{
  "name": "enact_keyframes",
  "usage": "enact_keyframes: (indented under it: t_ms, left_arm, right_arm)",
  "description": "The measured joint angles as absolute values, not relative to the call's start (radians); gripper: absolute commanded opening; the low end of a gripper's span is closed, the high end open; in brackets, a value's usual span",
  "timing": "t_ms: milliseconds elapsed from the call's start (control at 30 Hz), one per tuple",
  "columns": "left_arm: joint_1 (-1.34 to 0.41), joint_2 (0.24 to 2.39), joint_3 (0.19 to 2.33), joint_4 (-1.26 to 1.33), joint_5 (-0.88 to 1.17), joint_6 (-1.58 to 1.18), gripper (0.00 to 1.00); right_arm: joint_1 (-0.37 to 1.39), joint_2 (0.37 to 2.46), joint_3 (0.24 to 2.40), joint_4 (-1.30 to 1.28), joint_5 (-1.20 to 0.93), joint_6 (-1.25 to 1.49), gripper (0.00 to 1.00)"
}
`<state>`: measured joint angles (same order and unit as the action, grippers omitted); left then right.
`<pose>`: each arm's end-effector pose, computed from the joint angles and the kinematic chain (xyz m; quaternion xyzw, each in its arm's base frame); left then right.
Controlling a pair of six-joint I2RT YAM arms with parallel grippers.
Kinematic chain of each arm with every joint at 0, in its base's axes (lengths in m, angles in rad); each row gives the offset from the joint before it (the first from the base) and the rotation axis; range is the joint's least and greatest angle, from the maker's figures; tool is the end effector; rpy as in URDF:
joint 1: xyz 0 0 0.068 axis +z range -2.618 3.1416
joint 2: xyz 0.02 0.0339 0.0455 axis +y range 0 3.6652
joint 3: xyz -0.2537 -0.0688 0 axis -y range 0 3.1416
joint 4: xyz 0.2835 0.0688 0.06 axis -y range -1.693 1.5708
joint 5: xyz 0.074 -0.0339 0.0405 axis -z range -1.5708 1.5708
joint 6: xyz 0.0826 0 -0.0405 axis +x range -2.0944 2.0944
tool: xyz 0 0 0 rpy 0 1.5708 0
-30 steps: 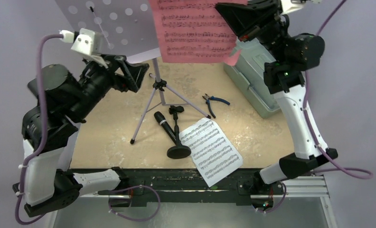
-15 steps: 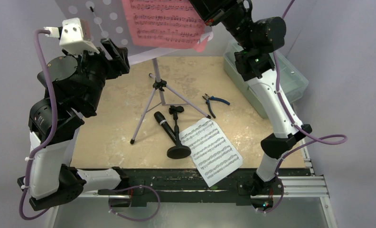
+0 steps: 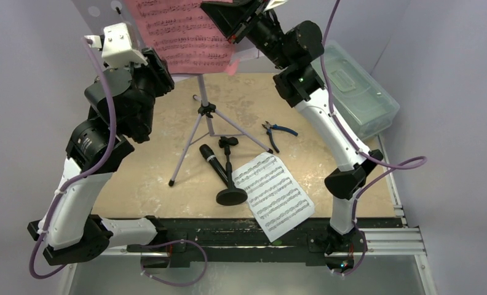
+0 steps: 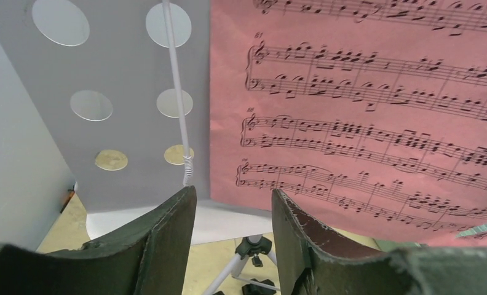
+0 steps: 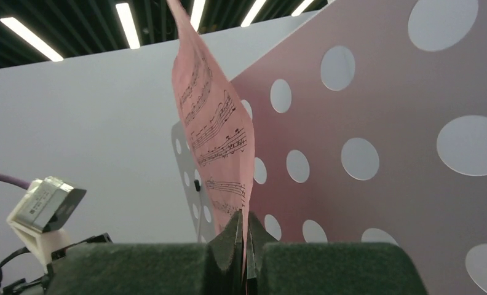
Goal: Set up the instrument practice props
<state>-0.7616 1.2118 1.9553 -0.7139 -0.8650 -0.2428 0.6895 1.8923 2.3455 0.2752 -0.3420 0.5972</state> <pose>0.2073 -0.1108 0.5909 -0.1285 0.6884 -0.0577 0.7115 0.3235 0.3026 0.6333 -0.1737 0.3953 0.5951 0.6778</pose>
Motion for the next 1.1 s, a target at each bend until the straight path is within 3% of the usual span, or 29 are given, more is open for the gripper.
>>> enact_keyframes:
  t_ms: [633,900,1100]
  left_arm:
    - [-0.762,1.172,1.745,-0.427,-0.994,-0.059,0.21]
    - [-0.762,1.128,1.607,-0.252,-1.020,0.054,0.05]
    - [-0.762,1.105,1.547,-0.150,-1.029,0.123,0.00]
  right_arm:
    - [0.739,1.914,2.351,0.292,-0.347,0.487,0.00]
    - [0.746,1.925,2.375,0.307,-0.351,0.470,0.00]
    - [0.755,1.925,2.374,0.309,-0.331,0.459,0.00]
